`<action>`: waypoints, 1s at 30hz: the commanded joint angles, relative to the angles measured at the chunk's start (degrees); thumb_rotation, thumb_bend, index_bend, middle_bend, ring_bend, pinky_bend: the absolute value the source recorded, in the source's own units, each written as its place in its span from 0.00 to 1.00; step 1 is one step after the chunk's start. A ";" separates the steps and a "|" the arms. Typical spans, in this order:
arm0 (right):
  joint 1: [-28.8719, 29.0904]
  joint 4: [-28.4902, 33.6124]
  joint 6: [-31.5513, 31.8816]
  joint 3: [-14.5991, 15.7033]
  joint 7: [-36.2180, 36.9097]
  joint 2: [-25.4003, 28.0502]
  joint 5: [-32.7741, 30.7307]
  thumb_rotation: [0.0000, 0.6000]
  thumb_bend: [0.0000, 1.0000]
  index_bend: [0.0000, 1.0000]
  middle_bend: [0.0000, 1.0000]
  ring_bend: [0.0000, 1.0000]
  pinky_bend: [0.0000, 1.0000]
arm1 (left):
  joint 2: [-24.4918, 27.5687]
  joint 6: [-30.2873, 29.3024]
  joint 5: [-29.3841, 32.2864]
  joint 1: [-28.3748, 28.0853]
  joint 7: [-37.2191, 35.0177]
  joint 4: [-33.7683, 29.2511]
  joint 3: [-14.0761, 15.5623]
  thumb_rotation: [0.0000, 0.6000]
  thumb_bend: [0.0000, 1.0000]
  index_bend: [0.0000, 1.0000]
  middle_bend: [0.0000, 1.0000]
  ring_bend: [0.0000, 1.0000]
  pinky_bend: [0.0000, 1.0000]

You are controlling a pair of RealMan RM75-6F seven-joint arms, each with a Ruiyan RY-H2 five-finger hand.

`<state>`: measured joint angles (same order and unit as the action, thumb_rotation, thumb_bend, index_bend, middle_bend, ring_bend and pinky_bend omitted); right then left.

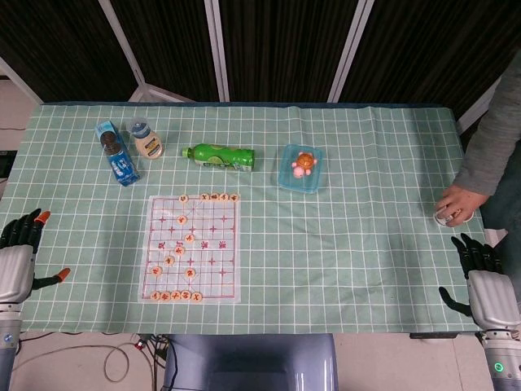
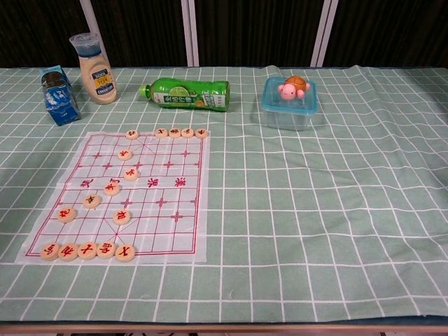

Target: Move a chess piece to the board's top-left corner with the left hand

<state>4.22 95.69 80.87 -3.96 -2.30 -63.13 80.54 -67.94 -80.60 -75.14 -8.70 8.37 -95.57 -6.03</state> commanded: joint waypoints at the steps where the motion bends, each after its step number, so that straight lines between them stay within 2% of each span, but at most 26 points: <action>1: -0.01 0.06 0.02 0.00 -0.02 0.01 0.03 1.00 0.32 0.00 0.00 0.00 0.00 | -0.01 -0.03 -0.03 0.00 0.03 0.02 -0.01 1.00 0.00 0.00 0.00 0.00 0.00; 30: -0.02 0.26 -0.19 -0.12 -0.41 -0.04 -0.64 1.00 0.32 0.00 0.00 0.00 0.00 | -0.09 0.49 0.02 -0.27 -0.30 0.31 -0.05 1.00 0.00 0.00 0.00 0.00 0.00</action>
<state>4.20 95.96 80.68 -4.07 -2.71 -63.17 79.89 -68.01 -80.12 -75.13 -8.96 8.06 -95.25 -6.07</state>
